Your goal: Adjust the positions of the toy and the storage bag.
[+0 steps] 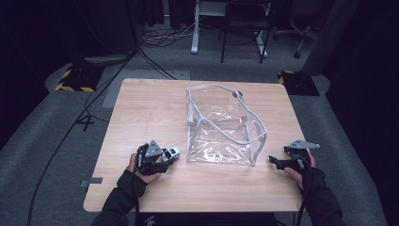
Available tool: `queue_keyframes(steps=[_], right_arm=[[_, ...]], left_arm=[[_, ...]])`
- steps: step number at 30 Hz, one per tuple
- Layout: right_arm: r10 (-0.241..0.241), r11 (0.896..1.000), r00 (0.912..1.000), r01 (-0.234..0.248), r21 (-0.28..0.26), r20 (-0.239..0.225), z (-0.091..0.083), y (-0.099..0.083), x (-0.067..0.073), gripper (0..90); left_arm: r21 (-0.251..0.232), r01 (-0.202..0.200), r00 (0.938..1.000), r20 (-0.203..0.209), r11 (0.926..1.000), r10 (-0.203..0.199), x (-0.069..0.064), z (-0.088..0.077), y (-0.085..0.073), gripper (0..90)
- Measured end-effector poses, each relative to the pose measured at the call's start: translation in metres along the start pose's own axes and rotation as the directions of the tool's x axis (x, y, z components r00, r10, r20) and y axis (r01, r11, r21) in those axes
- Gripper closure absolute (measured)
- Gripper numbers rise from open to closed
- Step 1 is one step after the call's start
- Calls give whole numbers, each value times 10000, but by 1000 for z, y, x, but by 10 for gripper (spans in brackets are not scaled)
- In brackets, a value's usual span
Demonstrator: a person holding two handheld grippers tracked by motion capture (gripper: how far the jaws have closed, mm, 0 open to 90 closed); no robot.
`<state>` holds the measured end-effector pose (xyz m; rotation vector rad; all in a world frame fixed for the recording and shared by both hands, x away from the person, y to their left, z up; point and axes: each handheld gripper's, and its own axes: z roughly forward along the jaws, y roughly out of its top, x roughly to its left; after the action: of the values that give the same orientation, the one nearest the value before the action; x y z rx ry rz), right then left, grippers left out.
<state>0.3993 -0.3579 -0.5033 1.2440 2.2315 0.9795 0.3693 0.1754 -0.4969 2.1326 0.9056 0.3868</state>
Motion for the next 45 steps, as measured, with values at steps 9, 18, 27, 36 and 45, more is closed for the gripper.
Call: queue_keyframes(steps=[9,18,27,36,45], right_arm=[[-1,10000,10000,1,0,0,0,0,0,147],[20,10000,10000,-20,12,-3,0,0,0,147],[-16,10000,10000,16,24,-16,0,0,0,147],[-254,9997,9993,254,-1,-285,-1,0,3,160],[-2213,9752,9532,2174,-414,-2061,11,11,63,196]], left_arm=[[155,402,9972,-642,9991,-391,28,14,10,477],[555,961,9928,-770,9938,-917,50,26,20,447],[761,1105,9931,-484,9909,-1071,52,22,15,177],[548,944,9918,-917,9940,-891,52,23,17,475],[570,822,9937,-815,9950,-774,52,23,17,479]])
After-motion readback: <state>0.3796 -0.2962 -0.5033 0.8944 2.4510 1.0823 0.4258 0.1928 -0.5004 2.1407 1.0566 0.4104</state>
